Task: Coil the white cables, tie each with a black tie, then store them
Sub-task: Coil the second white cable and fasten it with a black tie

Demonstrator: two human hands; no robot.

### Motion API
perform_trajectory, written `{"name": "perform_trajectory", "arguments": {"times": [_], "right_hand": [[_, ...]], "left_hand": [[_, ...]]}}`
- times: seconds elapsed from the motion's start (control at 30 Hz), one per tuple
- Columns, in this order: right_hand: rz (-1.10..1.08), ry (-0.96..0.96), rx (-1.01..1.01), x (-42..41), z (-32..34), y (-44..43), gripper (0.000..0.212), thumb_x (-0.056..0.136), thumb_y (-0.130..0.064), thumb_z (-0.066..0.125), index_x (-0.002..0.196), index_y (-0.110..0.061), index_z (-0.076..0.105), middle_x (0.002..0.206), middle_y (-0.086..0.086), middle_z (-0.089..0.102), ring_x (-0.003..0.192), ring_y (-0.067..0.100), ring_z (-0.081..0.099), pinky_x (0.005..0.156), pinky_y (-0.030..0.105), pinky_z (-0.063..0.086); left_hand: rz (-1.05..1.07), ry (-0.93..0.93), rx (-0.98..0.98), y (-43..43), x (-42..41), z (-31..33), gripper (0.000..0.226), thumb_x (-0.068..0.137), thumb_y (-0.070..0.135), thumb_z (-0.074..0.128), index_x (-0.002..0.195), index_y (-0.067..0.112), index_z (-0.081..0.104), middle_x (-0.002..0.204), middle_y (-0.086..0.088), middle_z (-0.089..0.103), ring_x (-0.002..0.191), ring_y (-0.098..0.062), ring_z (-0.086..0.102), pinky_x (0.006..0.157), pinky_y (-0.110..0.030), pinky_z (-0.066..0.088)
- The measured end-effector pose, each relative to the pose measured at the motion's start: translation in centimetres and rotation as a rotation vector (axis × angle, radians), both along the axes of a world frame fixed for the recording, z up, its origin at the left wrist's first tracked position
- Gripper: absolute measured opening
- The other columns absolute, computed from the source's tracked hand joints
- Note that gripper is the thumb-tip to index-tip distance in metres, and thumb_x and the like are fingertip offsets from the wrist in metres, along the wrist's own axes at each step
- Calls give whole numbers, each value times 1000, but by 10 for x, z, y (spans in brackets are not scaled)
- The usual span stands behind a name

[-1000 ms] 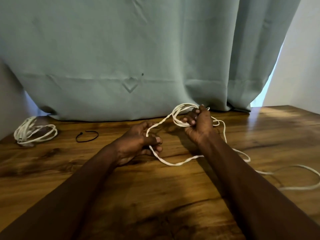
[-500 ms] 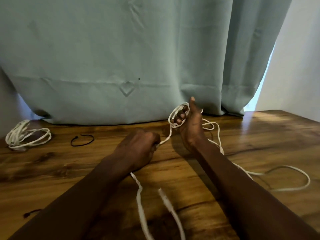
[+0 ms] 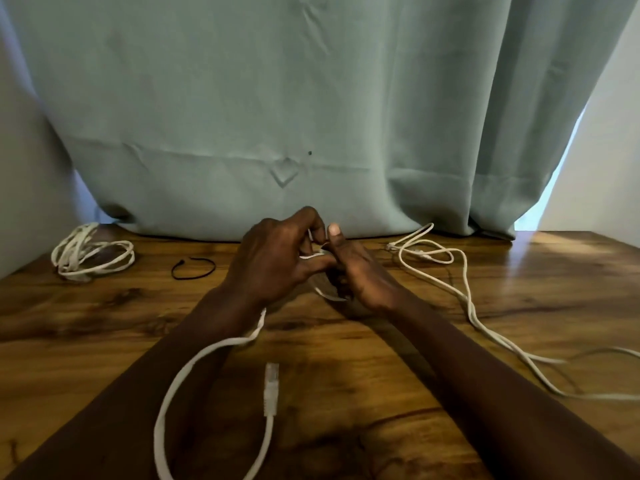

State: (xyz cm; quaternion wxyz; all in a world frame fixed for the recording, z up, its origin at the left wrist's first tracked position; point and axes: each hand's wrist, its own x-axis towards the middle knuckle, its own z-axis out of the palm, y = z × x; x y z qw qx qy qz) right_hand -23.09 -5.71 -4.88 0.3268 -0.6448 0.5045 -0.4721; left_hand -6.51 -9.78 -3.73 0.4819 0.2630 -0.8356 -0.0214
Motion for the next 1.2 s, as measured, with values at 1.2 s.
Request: {"name": "perform_trajectory", "arguments": {"times": [1.2], "right_hand": [[555, -697, 477, 17, -4, -4, 41, 107, -34, 37, 74, -16, 53, 42, -6, 37, 33, 8, 36, 59, 29, 45]], "left_hand": [[-148, 714, 938, -3, -23, -13, 36, 102, 42, 60, 85, 13, 73, 58, -3, 63, 52, -19, 61, 53, -27, 51]]}}
